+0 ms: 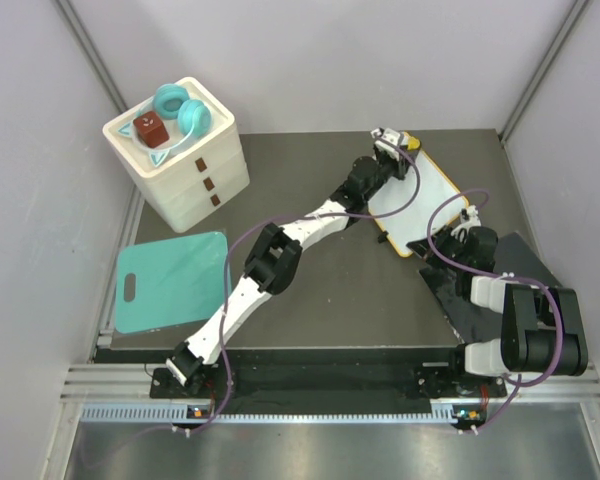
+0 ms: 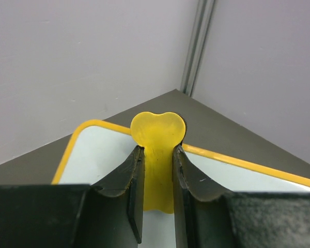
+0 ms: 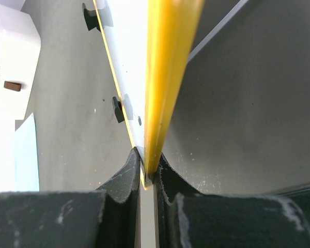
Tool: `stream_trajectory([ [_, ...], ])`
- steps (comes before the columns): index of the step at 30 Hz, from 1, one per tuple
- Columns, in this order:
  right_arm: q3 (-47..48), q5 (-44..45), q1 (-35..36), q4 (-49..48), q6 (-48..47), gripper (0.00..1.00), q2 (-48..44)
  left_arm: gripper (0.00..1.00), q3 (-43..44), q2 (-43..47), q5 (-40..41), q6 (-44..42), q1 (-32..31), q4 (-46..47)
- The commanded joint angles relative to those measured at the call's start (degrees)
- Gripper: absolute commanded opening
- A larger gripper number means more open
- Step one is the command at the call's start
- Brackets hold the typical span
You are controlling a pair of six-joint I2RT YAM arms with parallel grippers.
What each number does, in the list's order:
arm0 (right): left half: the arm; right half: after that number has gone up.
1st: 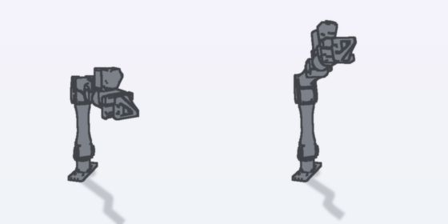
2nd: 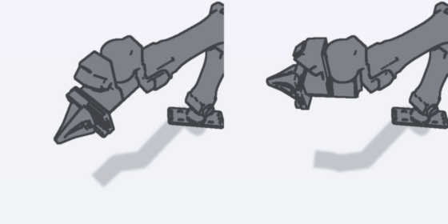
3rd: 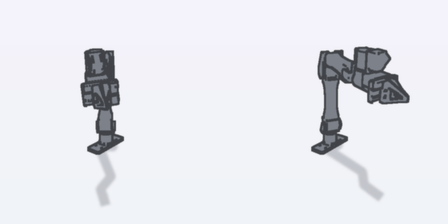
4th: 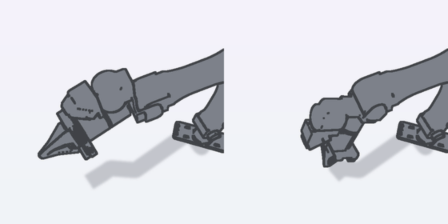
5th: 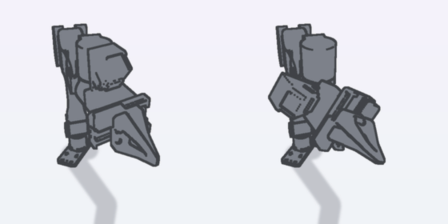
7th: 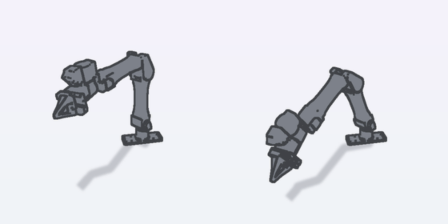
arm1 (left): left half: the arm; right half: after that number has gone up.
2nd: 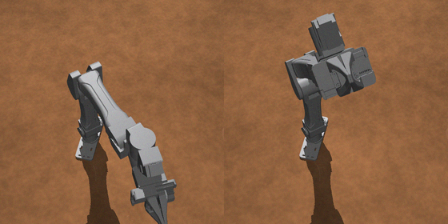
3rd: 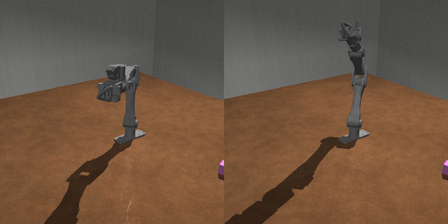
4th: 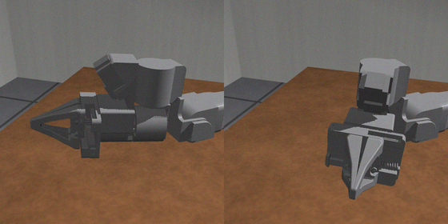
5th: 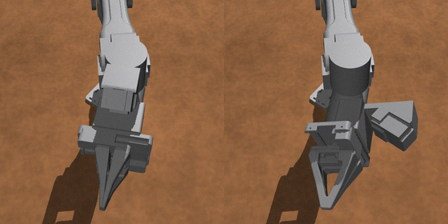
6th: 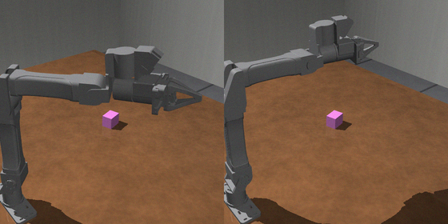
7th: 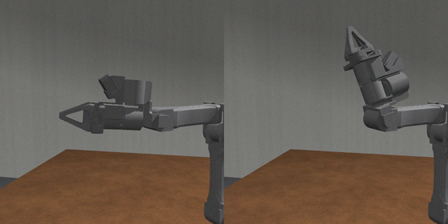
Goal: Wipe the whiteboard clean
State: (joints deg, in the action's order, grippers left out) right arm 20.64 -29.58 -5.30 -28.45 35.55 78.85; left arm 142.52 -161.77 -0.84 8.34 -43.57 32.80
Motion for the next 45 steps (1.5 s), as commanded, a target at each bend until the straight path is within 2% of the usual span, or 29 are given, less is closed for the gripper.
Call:
stream_trajectory([
  [1,-0.3,-1.7,2.1,8.6,-4.8,0.0,1.6,0.0,1.3,0.2,-2.9,-0.3,-2.5,0.5],
  [8,-0.3,-1.7,2.2,8.7,-4.9,0.0,1.6,0.0,1.6,-0.2,-2.0,-0.3,-2.6,0.5],
  [11,-0.3,-1.7,2.3,8.7,-4.9,0.0,1.6,0.0,1.2,0.4,-4.5,-0.6,-2.6,-4.4],
  [18,-0.3,-1.6,2.4,8.7,-5.0,0.0,1.5,0.0,-12.6,8.1,-9.4,1.3,-3.5,-5.6],
  [22,-0.3,-1.6,2.5,8.7,-5.0,0.0,1.5,0.0,-16.7,10.2,-6.9,-1.4,-5.3,-5.6],
  [25,-0.3,-1.6,2.5,8.7,-5.0,0.0,1.4,0.0,-13.2,8.3,-5.0,-1.8,-5.6,-5.1],
  [33,-0.2,-1.8,2.6,8.6,-5.1,0.0,1.5,0.0,-2.2,0.9,7.7,-4.6,-5.5,-0.1],
  [40,-0.2,-2.1,2.5,8.5,-5.1,0.0,1.7,0.0,-1.8,-0.6,12.6,-5.5,-3.0,2.2],
  [45,-0.1,-2.1,2.6,8.5,-5.1,0.0,1.7,0.0,-1.5,-0.7,12.0,-2.8,-0.5,2.5],
])
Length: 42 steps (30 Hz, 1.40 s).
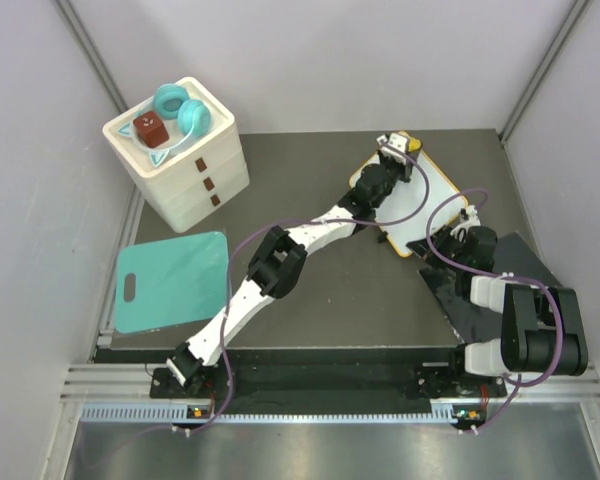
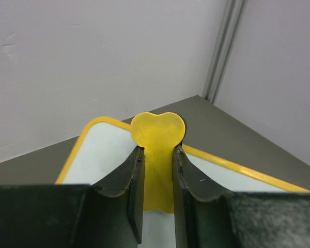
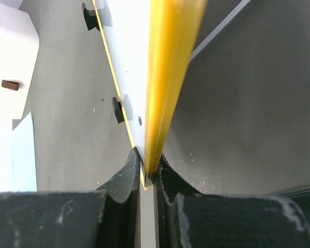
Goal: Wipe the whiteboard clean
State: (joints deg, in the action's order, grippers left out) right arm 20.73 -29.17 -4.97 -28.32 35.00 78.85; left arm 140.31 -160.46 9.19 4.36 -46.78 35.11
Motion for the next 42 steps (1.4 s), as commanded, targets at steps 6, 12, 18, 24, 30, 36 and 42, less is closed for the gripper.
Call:
stream_trajectory([
  [6,-0.1,-2.6,2.3,8.5,-4.7,0.0,1.8,0.0,0.5,-2.0,-5.2,1.3,3.2,1.4],
  [12,0.0,-2.7,2.4,8.5,-4.8,0.0,1.9,0.0,0.8,-2.1,-5.4,3.3,2.3,5.1],
  [18,0.1,-2.7,2.5,8.5,-4.9,0.0,1.9,0.0,0.7,-2.0,-5.2,6.5,0.8,8.7],
  [24,0.1,-2.9,2.6,8.5,-4.9,0.0,2.0,0.0,1.9,-2.8,-5.2,9.1,-0.1,9.8],
  [30,0.1,-2.9,2.5,8.5,-4.9,0.0,2.0,0.0,1.5,-2.4,-1.5,5.9,0.3,8.2],
  [36,0.1,-2.9,2.5,8.5,-4.9,0.0,2.0,0.0,-4.0,0.7,1.6,5.6,3.3,6.9],
  [42,-0.1,-2.7,2.5,8.5,-4.8,0.0,1.6,0.0,-22.9,10.6,-6.0,4.8,4.0,10.7],
])
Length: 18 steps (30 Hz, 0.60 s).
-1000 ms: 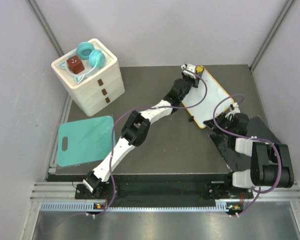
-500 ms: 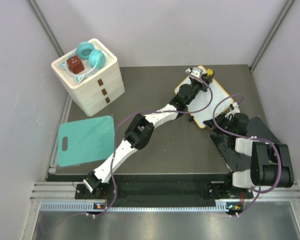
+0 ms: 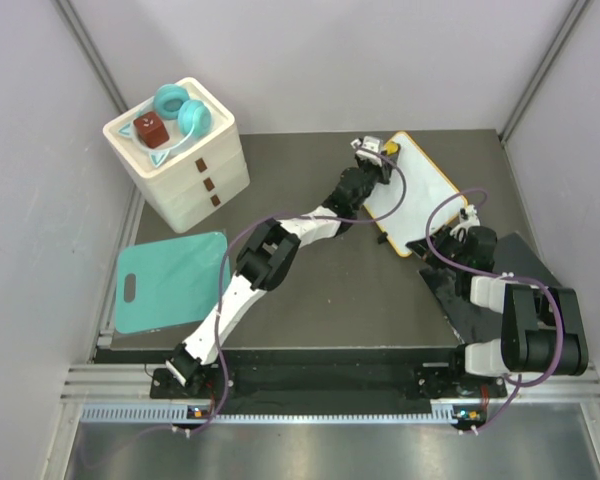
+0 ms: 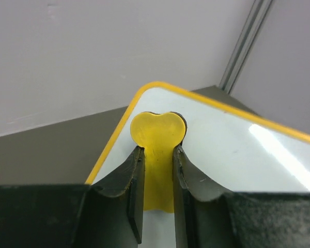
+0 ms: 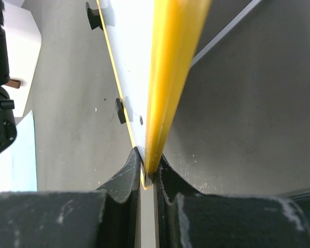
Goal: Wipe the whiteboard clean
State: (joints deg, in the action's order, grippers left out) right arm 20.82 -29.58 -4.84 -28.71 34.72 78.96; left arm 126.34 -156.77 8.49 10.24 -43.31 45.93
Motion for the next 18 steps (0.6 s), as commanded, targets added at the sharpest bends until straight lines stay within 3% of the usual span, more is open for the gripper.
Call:
stream_trajectory([
  [1,-0.2,-2.2,2.5,9.0,-4.6,0.0,1.5,0.0,-10.6,8.0,-7.2,0.1,0.4,-0.2],
  [6,-0.2,-2.2,2.5,9.1,-4.5,0.0,1.4,0.0,-24.3,15.7,-16.0,2.6,-2.1,2.7],
  [12,0.0,-1.1,2.4,9.6,-3.4,0.0,1.5,0.0,-39.5,24.1,-15.0,2.3,-6.9,8.7],
  [18,0.1,-0.6,2.5,9.9,-2.6,0.0,1.6,0.0,-46.3,28.1,-14.3,3.9,-9.4,8.2],
])
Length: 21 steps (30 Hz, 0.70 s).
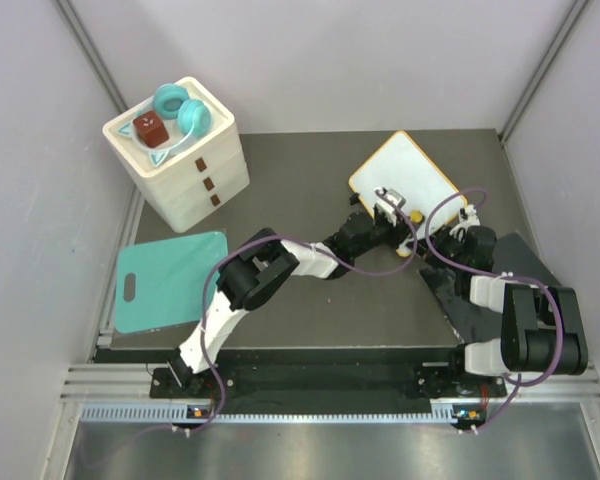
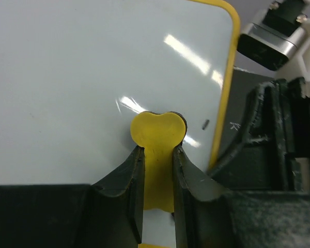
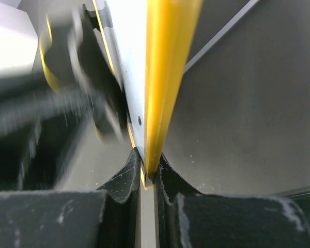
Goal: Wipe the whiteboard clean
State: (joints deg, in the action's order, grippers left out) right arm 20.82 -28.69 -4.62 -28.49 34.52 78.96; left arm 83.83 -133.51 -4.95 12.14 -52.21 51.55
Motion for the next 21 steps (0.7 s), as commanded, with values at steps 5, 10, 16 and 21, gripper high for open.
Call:
stream_trajectory([
  [5,-0.1,-0.4,2.2,9.8,-1.4,0.21,1.0,0.0,-7.8,7.2,0.4,2.2,-1.3,3.0],
  [10,-0.2,0.1,2.2,10.4,-1.2,0.46,-0.2,0.0,-10.0,7.2,1.3,2.3,-1.3,5.0],
  [16,-0.2,1.9,2.2,14.0,-1.5,0.65,-6.8,0.0,-10.4,6.6,1.7,2.3,-1.4,5.5],
  [21,0.4,7.0,2.0,24.5,-1.9,0.73,-19.3,0.0,-11.8,7.7,0.6,1.1,-1.4,7.5],
])
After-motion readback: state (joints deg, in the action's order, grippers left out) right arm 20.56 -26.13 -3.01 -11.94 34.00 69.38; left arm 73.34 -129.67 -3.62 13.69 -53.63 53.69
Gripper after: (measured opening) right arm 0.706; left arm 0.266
